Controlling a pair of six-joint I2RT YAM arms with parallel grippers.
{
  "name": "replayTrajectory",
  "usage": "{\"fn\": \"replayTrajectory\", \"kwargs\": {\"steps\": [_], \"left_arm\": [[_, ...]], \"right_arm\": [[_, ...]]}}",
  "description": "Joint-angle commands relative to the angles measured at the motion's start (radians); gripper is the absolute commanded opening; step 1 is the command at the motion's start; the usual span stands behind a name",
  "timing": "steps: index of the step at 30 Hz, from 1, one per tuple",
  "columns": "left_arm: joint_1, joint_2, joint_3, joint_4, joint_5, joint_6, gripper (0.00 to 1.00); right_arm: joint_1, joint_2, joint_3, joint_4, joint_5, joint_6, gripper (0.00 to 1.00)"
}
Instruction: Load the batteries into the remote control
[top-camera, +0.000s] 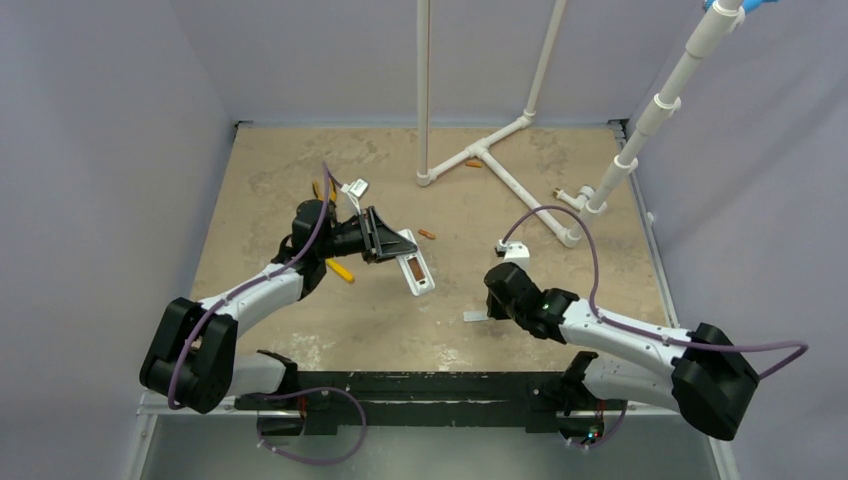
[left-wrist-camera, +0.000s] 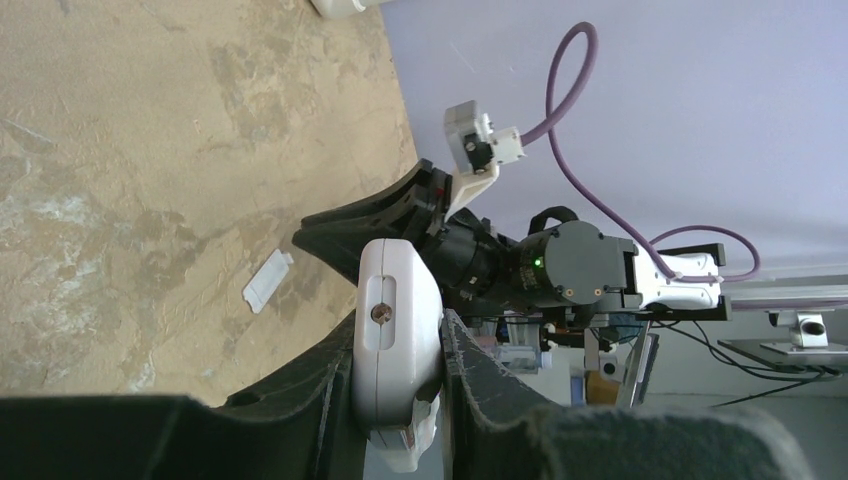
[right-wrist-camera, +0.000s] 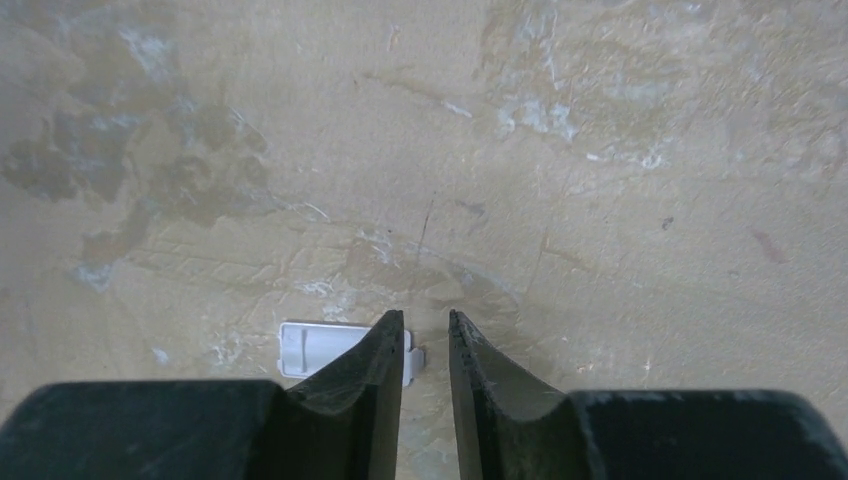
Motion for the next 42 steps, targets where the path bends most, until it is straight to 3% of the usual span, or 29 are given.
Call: {"fn": "replayTrajectory", "kwargs": {"steps": [1, 8, 20, 31, 37, 42], "left_arm": [[0.003, -0.011, 0.047, 0.031, 0.001, 0.003, 0.0], [0.003, -0.013, 0.037, 0.032, 0.0, 0.004, 0.0], [0.003, -0.025, 0.033, 0.026, -0.005, 0.003, 0.0], [0.003, -0.035, 0.041, 0.019, 0.002, 0.002, 0.0], [0.003, -0.098, 0.068, -0.066, 0.008, 0.029, 0.0], [0.004, -0.189, 0.106, -0.212, -0.008, 0.1, 0.0]], "right_arm": [[0.006, 0.076, 0.031, -0.05, -0.101, 0.075, 0.24], [0.005, 0.071, -0.019, -0.001, -0.174, 0.128, 0.28], [0.006, 0.09, -0.007, -0.026, -0.138, 0.107, 0.06], [0.003, 0.052, -0.007, 0.093, -0.172, 0.099, 0.0], [-0.067, 0.23, 0.142, 0.16, -0.192, -0.03, 0.0], [-0.187, 0.445, 0.354, 0.199, -0.311, -0.181, 0.0]]}}
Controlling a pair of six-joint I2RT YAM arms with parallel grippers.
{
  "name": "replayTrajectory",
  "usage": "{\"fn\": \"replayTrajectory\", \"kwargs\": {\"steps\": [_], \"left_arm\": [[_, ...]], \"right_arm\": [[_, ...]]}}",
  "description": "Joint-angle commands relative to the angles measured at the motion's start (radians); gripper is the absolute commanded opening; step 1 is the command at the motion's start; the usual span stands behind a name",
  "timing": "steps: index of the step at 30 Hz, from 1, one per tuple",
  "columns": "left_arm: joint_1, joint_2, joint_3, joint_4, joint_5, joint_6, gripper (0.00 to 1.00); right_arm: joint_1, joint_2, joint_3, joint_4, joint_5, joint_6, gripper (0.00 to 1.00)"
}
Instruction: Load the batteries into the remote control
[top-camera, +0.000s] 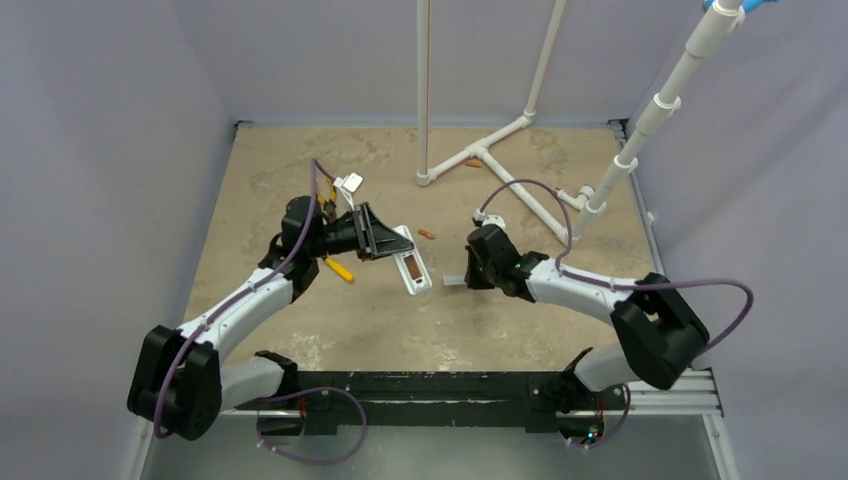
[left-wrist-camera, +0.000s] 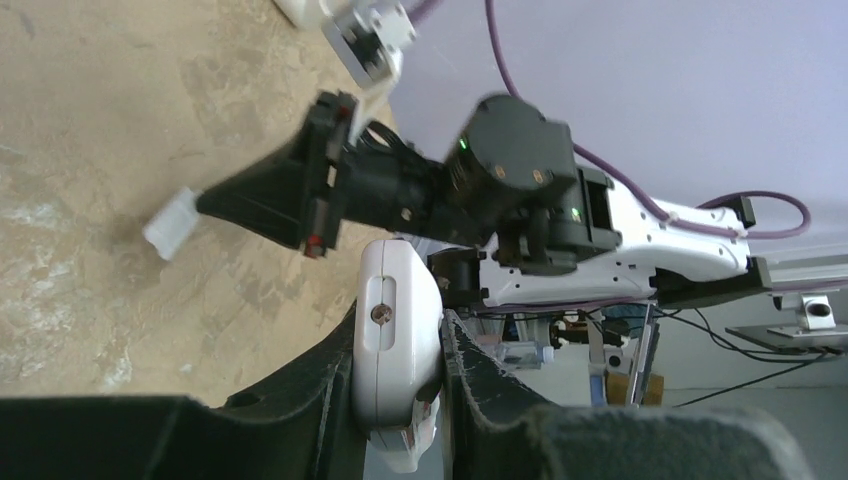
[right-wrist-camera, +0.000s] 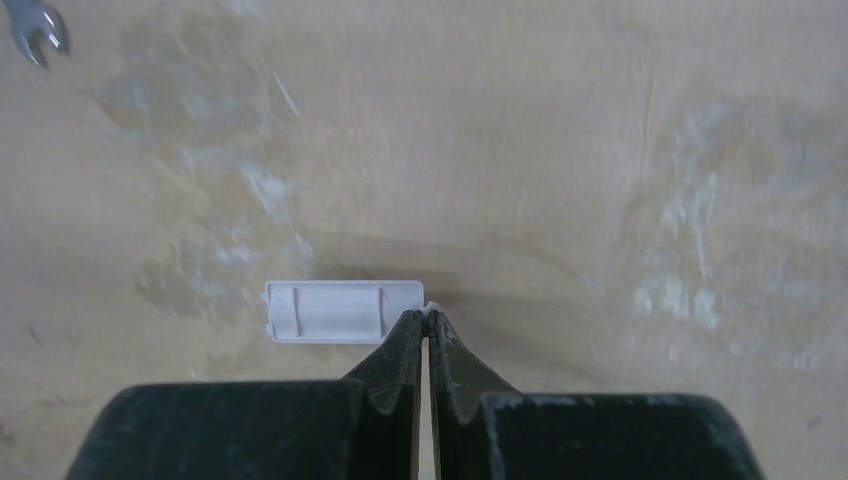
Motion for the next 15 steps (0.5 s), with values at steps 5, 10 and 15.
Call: {"fn": "replayTrajectory", "kwargs": {"steps": [5, 10, 15], "left_arm": [[0.006, -0.156, 0.098, -0.231, -0.028, 0.135, 0.0], [0.007, -0.178, 0.091, -0.253, -0.038, 0.14, 0.0], [0.007, -0.176, 0.088, -0.242, -0.041, 0.133, 0.0]], "right_arm": [[-0.107, 0.325, 0.439, 0.045, -0.11, -0.299, 0.0], [-0.149, 0.461, 0.578, 0.036, -0.137, -0.341, 0.0], [-0.167, 0.56, 0.672, 0.009, -0.14, -0.353, 0.0]]}}
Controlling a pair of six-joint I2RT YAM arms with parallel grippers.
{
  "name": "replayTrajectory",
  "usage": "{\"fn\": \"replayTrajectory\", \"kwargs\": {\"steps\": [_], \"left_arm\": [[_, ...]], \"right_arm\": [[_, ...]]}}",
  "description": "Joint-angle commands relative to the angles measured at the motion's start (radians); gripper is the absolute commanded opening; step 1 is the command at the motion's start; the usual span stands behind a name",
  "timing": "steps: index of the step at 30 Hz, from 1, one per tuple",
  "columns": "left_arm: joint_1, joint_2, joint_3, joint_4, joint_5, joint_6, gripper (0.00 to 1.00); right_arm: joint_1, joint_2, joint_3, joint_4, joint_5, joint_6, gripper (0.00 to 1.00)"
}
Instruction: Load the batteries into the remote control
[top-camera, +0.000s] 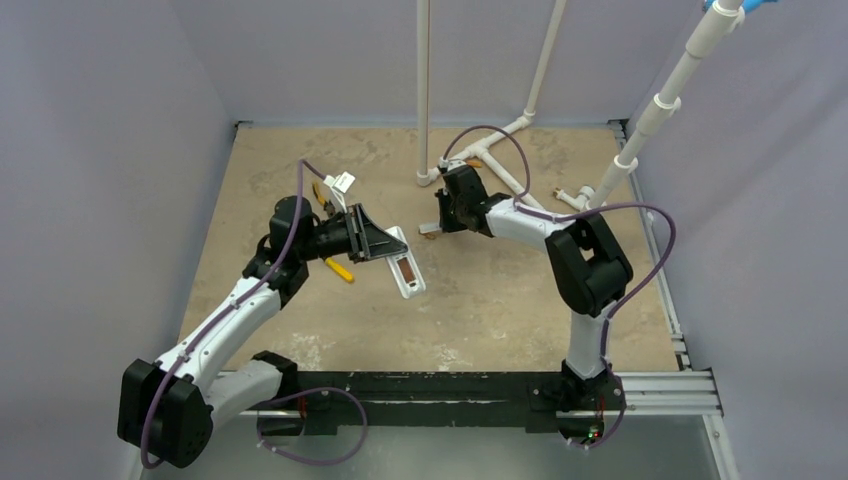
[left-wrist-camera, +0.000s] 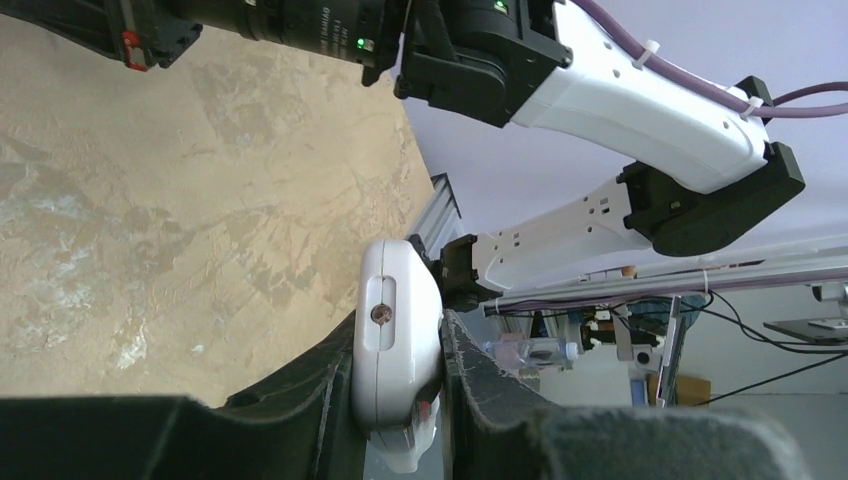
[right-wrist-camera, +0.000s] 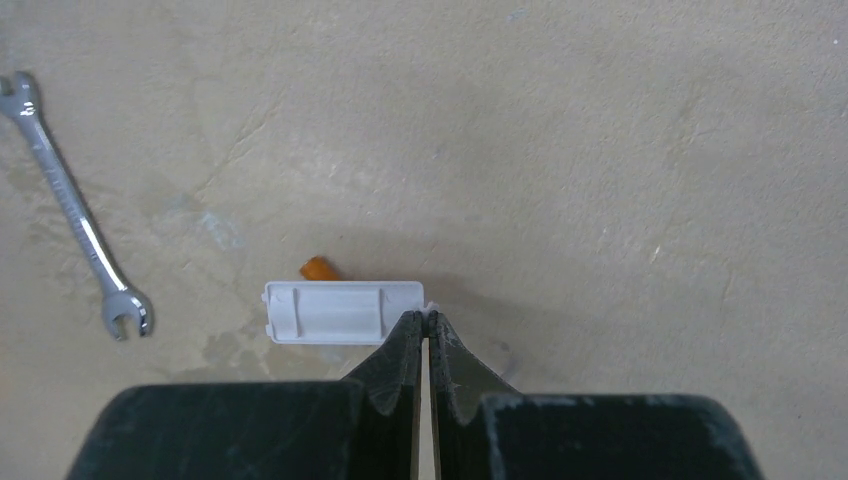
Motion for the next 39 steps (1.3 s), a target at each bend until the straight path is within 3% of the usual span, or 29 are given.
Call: {"fn": "replayTrajectory", "kwargs": {"steps": [1, 6, 14, 23, 28, 33, 39], "left_arm": [[0.005, -0.012, 0.025, 0.006, -0.01, 0.021, 0.0], [0.005, -0.015, 0.016, 0.007, -0.018, 0.021, 0.0], [0.005, -0.018, 0.014, 0.006, -0.023, 0.019, 0.0], [0.005, -0.02, 0.012, 0.002, -0.026, 0.019, 0.0], [0.005, -0.03, 0.011, -0.004, -0.029, 0.021, 0.0], [0.006, -0.04, 0.016, -0.023, -0.029, 0.027, 0.0], [0.005, -0.044, 0.026, -0.045, -0.028, 0.035, 0.0]], "right_arm": [[-0.015, 0.05, 0.084, -0.031, -0.012, -0.053, 0.0], [-0.016, 0.084, 0.113, -0.042, -0.002, -0.058, 0.0], [-0.016, 0.066, 0.095, -0.034, -0.031, -0.054, 0.21], [-0.015, -0.009, 0.065, 0.001, -0.039, -0.085, 0.29], [-0.016, 0.005, 0.101, -0.01, -0.122, -0.247, 0.36], [-0.029, 0.033, 0.153, -0.067, -0.196, -0.442, 0.52], [-0.087, 0.082, 0.263, -0.228, -0.449, -0.685, 0.53]]}}
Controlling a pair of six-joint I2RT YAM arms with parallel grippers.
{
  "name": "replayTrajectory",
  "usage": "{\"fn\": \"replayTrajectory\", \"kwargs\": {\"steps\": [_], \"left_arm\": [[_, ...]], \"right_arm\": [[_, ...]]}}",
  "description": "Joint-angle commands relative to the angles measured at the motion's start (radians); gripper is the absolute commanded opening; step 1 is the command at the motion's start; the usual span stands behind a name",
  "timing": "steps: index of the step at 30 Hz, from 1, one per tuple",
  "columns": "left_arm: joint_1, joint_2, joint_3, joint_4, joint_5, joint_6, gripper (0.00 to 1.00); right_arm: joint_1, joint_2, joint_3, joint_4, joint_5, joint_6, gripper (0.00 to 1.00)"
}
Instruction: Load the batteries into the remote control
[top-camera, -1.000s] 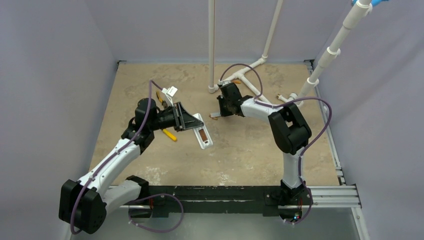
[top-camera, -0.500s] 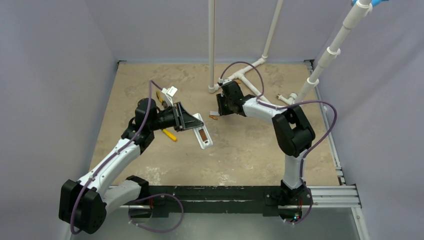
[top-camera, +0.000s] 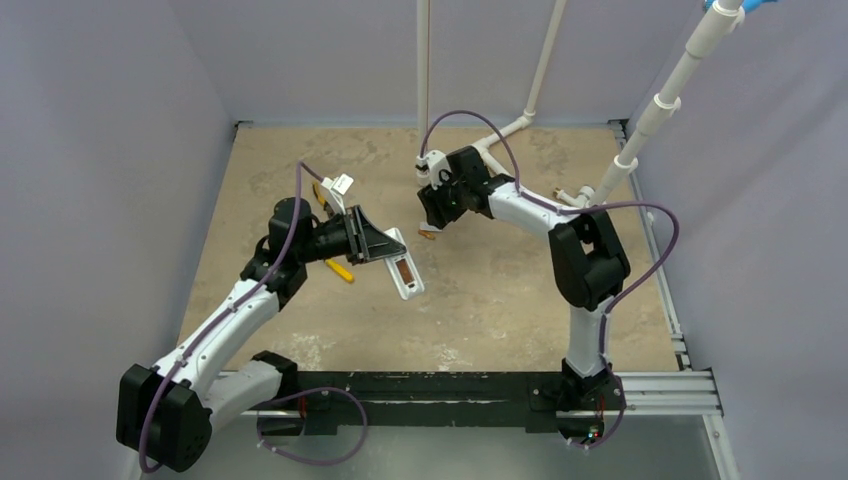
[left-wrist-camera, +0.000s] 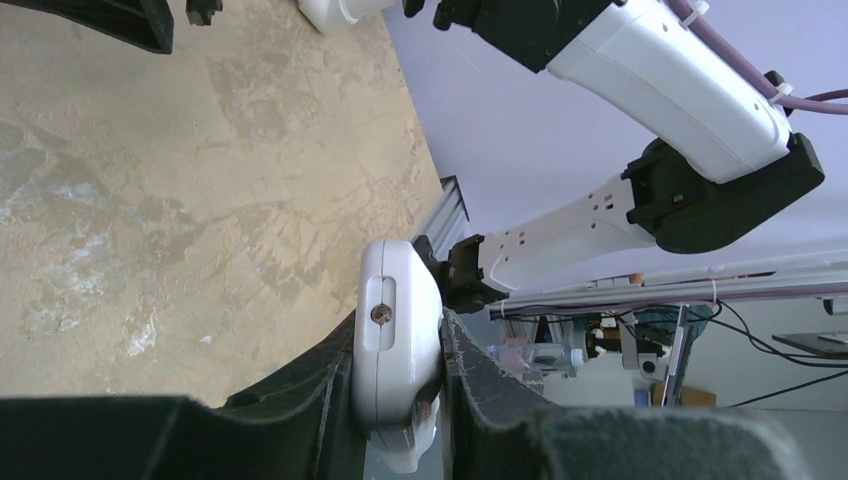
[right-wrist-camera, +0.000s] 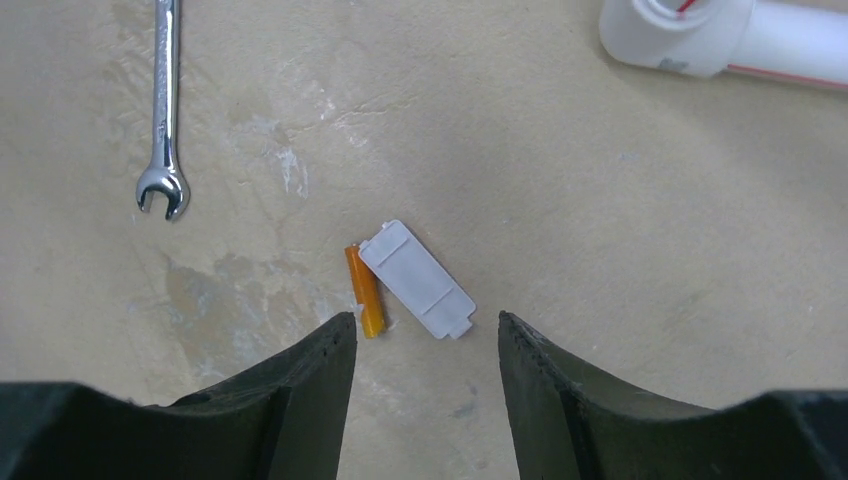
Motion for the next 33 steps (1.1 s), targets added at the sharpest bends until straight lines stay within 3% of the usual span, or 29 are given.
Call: {"fn": "replayTrajectory", "kwargs": {"steps": [1, 4, 7, 11, 16, 33], "left_arm": [[0.006, -0.024, 0.028, 0.003, 0.0, 0.027, 0.0], [0.006, -0.033, 0.035, -0.011, -0.002, 0.033, 0.0], [0.005, -0.042, 0.039, -0.026, -0.007, 0.038, 0.0], [0.005, -0.054, 0.041, -0.037, -0.012, 0.039, 0.0], [0.005, -0.068, 0.047, -0.048, -0.021, 0.039, 0.0], [0.005, -0.096, 0.06, -0.118, -0.051, 0.052, 0.0]], "right_arm": [[-0.051, 0.041, 0.132, -0.158, -0.222, -0.268, 0.53], [-0.07, 0.108, 0.25, -0.268, -0.227, -0.351, 0.52], [-0.078, 0.122, 0.258, -0.272, -0.219, -0.414, 0.56], [-0.105, 0.078, 0.169, -0.239, -0.374, -0.648, 0.6], [-0.144, 0.075, 0.166, -0.219, -0.541, -0.739, 0.63], [-0.144, 0.242, 0.336, -0.347, -0.557, -0.96, 0.6]]}}
